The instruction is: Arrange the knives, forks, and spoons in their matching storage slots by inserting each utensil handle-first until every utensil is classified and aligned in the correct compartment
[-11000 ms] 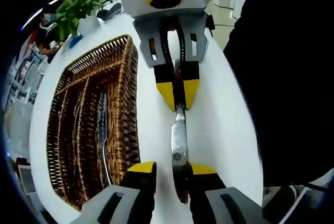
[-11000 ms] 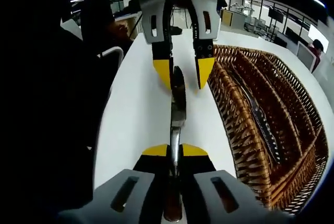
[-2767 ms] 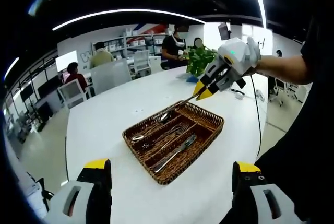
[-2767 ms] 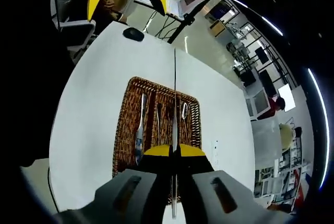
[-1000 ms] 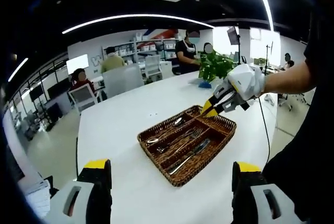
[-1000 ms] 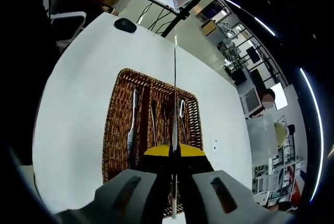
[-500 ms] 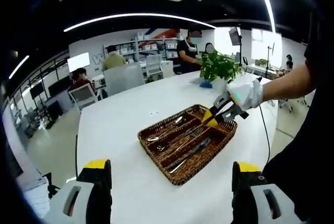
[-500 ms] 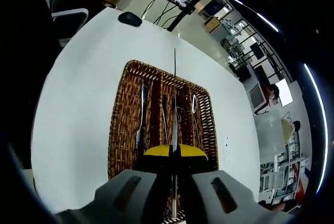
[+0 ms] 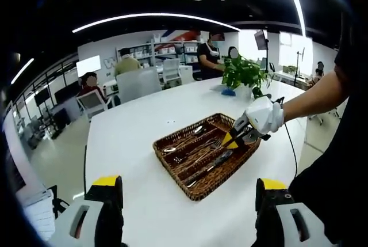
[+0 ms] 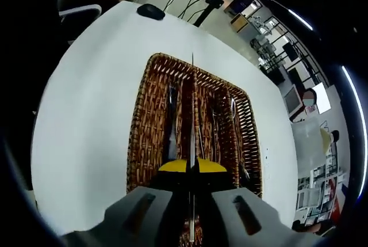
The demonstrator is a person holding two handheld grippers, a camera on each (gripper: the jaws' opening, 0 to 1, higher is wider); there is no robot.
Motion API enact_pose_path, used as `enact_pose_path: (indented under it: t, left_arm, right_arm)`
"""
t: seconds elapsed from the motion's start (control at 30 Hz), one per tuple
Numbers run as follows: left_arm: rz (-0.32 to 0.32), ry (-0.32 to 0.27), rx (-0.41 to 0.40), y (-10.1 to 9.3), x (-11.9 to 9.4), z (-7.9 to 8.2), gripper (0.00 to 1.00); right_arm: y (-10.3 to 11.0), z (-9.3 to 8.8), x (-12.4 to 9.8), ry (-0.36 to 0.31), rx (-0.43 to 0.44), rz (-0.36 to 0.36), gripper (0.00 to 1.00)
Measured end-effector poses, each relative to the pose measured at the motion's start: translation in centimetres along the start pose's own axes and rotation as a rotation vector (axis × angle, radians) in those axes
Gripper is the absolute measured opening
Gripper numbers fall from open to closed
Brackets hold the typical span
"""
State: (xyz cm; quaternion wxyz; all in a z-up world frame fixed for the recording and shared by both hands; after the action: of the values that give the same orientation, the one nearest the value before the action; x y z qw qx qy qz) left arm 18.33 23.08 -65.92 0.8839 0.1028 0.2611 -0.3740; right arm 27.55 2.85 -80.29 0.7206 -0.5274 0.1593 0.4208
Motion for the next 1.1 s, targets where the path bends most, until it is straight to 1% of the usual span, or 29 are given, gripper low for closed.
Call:
enact_pose_path:
  t: [0.1, 0.17, 0.47, 0.73, 1.1]
  left_arm:
    - [0.003, 0.003, -0.002, -0.3, -0.1, 0.0, 1.0]
    - [0.008, 0.004, -0.006, -0.4, -0.3, 0.1, 1.0]
    - [0.014, 0.004, -0.017, -0.7, -0.3, 0.3, 1.0]
    - [0.016, 0.004, -0.017, -0.6, -0.4, 0.3, 1.0]
    - [0.016, 0.011, -0.017, -0.4, -0.5, -0.1, 1.0]
  right_arm:
    - [0.2, -0.2, 0.5, -0.002, -0.021, 0.006, 0.0]
    - [0.3, -0.1, 0.7, -0.001, -0.001, 0.015, 0.0]
    - [1.7, -1.0, 2.1, 0.032, 0.004, 0.071, 0.0]
    - [2.2, -1.3, 2.6, 0.041, -0.01, 0.097, 0.0]
    - [3.3, -1.9, 3.1, 0.059, -0.016, 0.138, 0.0]
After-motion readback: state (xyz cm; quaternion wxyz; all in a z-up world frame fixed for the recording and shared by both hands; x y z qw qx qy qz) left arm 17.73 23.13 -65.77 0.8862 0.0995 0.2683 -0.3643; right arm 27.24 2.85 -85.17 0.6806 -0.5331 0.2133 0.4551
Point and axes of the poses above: the point that each gripper's makers call its tool centre point, and the gripper's own axes: x roughly forward along the fingers, y roughly to its left, z roughly out of its top, the point moved 1 cm from there along -x, roughly backward along the fingers, and after that the axes turned 8 degrees about -z, right-handed, at the moved point
